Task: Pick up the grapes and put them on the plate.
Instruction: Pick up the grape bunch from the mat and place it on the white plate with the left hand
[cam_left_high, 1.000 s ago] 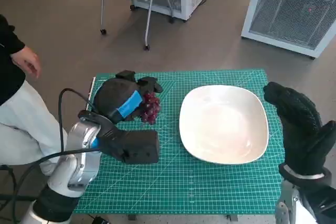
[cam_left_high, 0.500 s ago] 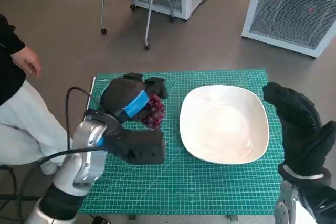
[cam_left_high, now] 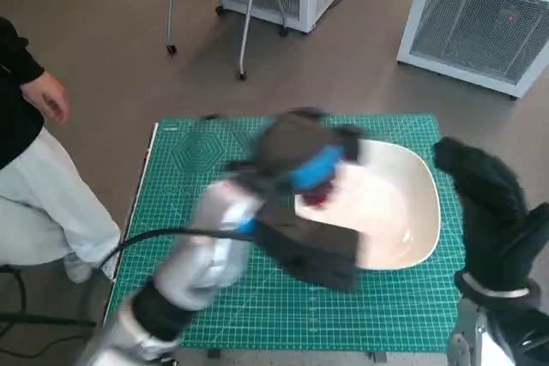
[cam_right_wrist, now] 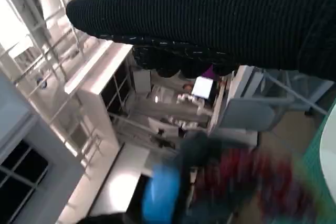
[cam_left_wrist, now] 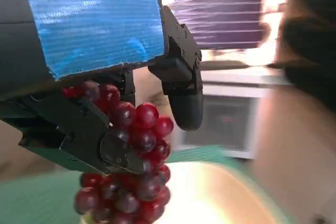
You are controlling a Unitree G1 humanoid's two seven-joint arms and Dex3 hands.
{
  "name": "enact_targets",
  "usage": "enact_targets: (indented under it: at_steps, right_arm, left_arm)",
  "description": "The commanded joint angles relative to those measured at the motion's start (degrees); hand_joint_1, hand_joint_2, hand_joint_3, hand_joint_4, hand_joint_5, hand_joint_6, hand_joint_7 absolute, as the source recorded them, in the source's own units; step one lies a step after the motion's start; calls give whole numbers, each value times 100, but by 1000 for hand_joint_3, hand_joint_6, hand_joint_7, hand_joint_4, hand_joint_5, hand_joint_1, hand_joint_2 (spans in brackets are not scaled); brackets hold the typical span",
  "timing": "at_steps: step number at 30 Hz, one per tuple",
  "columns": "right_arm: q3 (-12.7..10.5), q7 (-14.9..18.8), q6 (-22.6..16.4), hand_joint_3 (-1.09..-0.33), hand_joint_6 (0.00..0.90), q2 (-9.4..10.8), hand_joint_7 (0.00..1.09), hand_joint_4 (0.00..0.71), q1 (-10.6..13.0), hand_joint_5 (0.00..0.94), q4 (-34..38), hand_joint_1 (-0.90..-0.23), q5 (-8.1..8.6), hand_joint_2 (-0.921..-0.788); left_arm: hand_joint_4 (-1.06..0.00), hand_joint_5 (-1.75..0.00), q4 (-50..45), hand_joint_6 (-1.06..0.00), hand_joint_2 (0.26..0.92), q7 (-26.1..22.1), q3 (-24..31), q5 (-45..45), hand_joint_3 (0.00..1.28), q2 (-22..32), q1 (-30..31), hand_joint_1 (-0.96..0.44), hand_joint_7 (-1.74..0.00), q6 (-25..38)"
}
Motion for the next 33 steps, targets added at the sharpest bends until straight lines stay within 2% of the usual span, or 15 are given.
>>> enact_targets:
  at_steps: [1,4,8,12,27,30,33]
  right_arm:
    - [-36,-18,79,-559,118,5,543,452,258,0,-66,-521,44,-921]
    - [-56,-33,79,-563,115,17,547,450,302,0,-102,-512,45,-921]
    - [-87,-61,84,-568,110,25,553,448,352,0,-149,-503,44,-921]
    - [-114,-100,73,-570,107,34,558,447,399,0,-192,-502,23,-921]
    - [-108,-194,54,-567,97,74,580,446,441,0,-212,-500,-3,-921]
    - [-97,-194,66,-565,95,82,584,446,430,0,-204,-502,1,-921]
    - [-90,-193,73,-563,93,82,588,446,419,0,-193,-503,1,-921]
  left_arm:
    - [-614,-1358,618,-555,921,81,-36,-107,142,-229,-462,4,-1130,-185]
    - [-541,-1353,924,-522,920,78,-28,-178,181,-364,-645,3,-1256,-259]
    - [-425,-1443,1267,-423,921,153,-2,-281,272,-498,-817,3,-1394,-380]
    - [-354,-1510,1577,-358,920,227,20,-364,334,-586,-945,3,-1472,-490]
    - [-354,-1507,2319,-357,917,311,-19,-433,340,-739,-1145,3,-1477,-419]
    - [-360,-1512,2428,-365,887,301,-7,-468,388,-772,-1168,3,-1481,-393]
    - [-361,-1537,2513,-368,824,316,4,-500,502,-797,-1177,3,-1506,-401]
